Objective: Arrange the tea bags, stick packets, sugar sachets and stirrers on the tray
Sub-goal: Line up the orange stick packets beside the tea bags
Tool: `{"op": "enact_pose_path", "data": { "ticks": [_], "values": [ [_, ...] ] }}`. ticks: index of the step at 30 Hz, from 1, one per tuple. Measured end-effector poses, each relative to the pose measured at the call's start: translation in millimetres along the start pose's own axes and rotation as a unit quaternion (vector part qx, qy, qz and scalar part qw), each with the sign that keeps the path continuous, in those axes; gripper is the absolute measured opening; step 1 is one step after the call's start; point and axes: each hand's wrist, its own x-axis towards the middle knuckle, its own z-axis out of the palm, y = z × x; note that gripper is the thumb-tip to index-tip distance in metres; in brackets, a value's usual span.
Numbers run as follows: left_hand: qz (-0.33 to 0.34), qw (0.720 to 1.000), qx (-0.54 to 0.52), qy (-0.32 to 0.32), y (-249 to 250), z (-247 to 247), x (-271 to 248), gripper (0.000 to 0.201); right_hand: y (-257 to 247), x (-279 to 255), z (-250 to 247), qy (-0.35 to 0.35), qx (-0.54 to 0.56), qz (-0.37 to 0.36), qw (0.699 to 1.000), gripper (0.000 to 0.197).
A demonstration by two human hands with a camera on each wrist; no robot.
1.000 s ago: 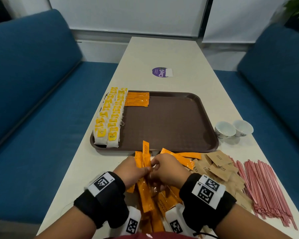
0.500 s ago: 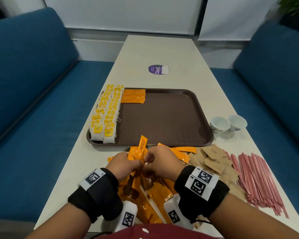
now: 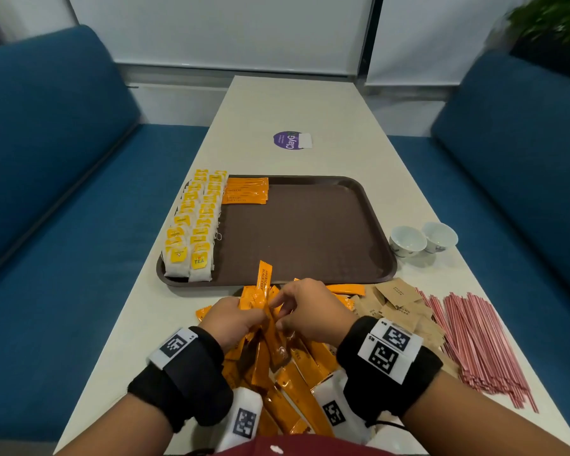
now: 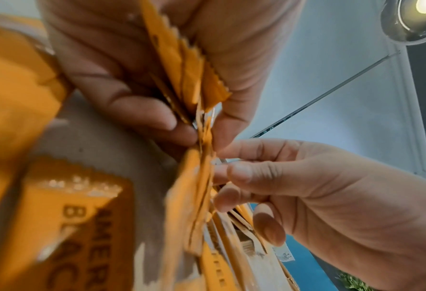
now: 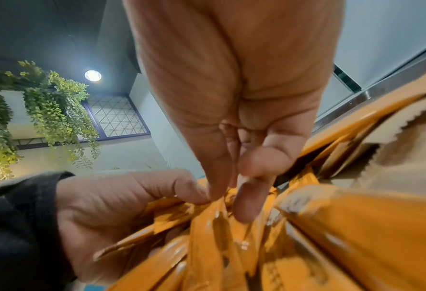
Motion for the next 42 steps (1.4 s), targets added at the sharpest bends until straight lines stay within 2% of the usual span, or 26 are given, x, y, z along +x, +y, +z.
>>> {"op": "enact_pose_path", "data": {
  "ticks": [7,13,15,19,21,24,26,29,30,33,35,37,39,42],
  "values": [
    [-0.007,0.999,-0.035,-0.020,-2.9,-6.4,-6.0,0.010,12.0,-0.6,-10.4,0.059,0.040,-0.001,0.997,0.034],
    [0.026,0.997,-0.060,-0.047,3.3,-15.7,-10.5,0.010,17.2,0.3,-11.2,0.080,0.085,-0.001,0.993,0.013],
    [0.048,0.994,-0.084,-0.048,8.4,-16.7,-11.0,0.007,15.6,0.5,-12.7,0.089,0.106,-0.016,0.990,0.014],
    [0.114,0.986,-0.117,-0.040,24.0,-15.7,-7.7,0.005,3.7,-0.3,-18.0,0.058,0.173,-0.031,0.983,0.027],
    [0.144,0.982,-0.114,-0.048,33.2,-12.2,-5.7,0.012,-4.8,1.3,-16.4,0.039,0.226,-0.042,0.972,0.034],
    [0.158,0.974,-0.155,-0.046,44.2,-4.1,-3.2,0.011,-20.5,2.3,-14.0,0.022,0.284,-0.063,0.956,0.044],
    [0.142,0.967,-0.210,-0.038,49.1,-0.3,-1.5,0.007,-25.6,5.8,-14.6,0.023,0.309,-0.070,0.948,0.059],
    [0.131,0.957,-0.258,-0.024,52.8,1.1,0.5,0.007,-25.5,9.7,-14.2,-0.003,0.370,-0.072,0.926,0.098],
    [0.128,0.955,-0.267,-0.024,53.6,0.2,0.7,0.007,-22.4,11.0,-14.4,-0.017,0.381,-0.080,0.921,0.105],
    [0.110,0.933,-0.341,-0.044,55.8,-7.4,0.9,0.013,-13.8,5.8,-18.6,-0.039,0.327,-0.125,0.936,0.107],
    [0.085,0.909,-0.405,-0.050,58.0,-12.3,0.2,0.017,-8.6,-1.4,-18.6,-0.034,0.206,-0.173,0.963,0.125],
    [0.072,0.894,-0.438,-0.054,59.1,-12.2,-1.9,0.017,-8.8,-4.4,-14.0,0.031,0.050,-0.210,0.976,0.136],
    [0.069,0.886,-0.454,-0.067,59.5,-8.0,-5.3,0.016,-9.3,-0.7,-8.5,0.099,-0.053,-0.243,0.963,0.141],
    [0.065,0.877,-0.468,-0.086,58.7,-4.0,-5.8,0.016,-10.0,6.8,-10.2,0.147,-0.107,-0.275,0.944,0.139]
  ]
}}
